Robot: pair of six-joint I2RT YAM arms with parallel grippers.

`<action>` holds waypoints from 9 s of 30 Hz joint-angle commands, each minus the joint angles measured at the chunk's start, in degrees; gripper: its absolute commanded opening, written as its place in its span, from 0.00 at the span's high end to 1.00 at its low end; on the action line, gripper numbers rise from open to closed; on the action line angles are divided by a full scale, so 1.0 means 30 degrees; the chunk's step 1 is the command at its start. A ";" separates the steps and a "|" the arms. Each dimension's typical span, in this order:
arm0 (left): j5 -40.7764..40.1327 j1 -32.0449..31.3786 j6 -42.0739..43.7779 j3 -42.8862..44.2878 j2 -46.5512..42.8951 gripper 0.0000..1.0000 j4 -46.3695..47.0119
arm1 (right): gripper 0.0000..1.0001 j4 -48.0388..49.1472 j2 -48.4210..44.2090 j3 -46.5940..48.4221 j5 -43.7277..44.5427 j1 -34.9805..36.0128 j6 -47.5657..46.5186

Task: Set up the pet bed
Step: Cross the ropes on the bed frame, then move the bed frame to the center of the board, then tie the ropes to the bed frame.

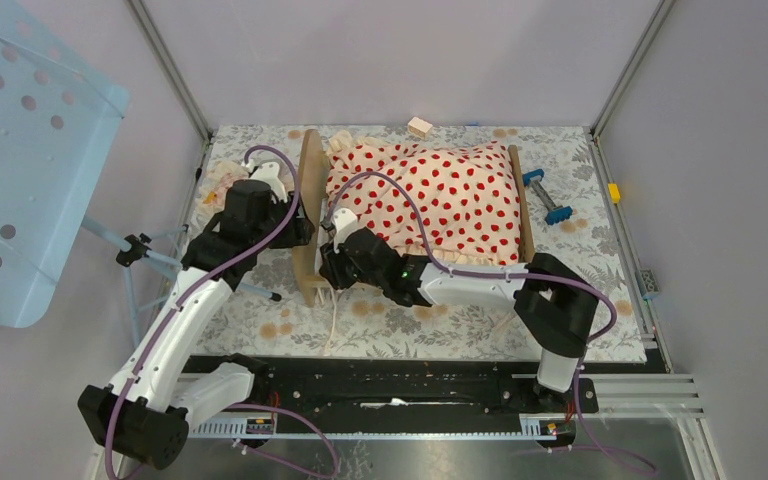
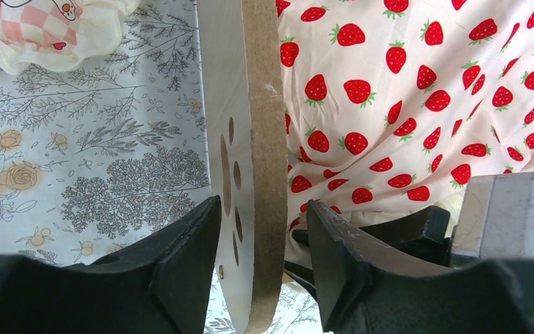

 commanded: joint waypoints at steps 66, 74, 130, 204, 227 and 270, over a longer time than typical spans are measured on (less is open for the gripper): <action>-0.2724 -0.2299 0.1955 0.2537 0.5137 0.63 0.1707 | 0.48 1.2107 -0.9459 -1.4981 0.4903 0.2938 -0.0498; -0.2105 -0.1883 0.2386 0.2071 0.4864 0.60 0.1673 | 0.55 1.7479 -0.2291 -1.2867 0.7068 0.2928 -0.0249; -0.0761 -0.1670 0.2407 0.1317 0.4229 0.59 0.2127 | 0.51 1.6040 0.5587 -0.5924 0.8842 0.1884 0.1306; -0.0005 -0.1553 0.1572 -0.0395 0.2589 0.56 0.2405 | 0.74 2.0909 0.1677 -1.1092 -0.4803 0.4474 0.4274; 0.0141 -0.0875 0.1383 0.0339 0.4771 0.59 0.3431 | 0.60 0.8558 -0.4489 -1.3002 1.0853 0.5825 0.3310; -0.0328 -0.0274 -0.2784 -0.4081 -0.5279 0.14 0.0296 | 0.41 0.6140 0.1675 -0.3569 0.9116 0.5918 0.3386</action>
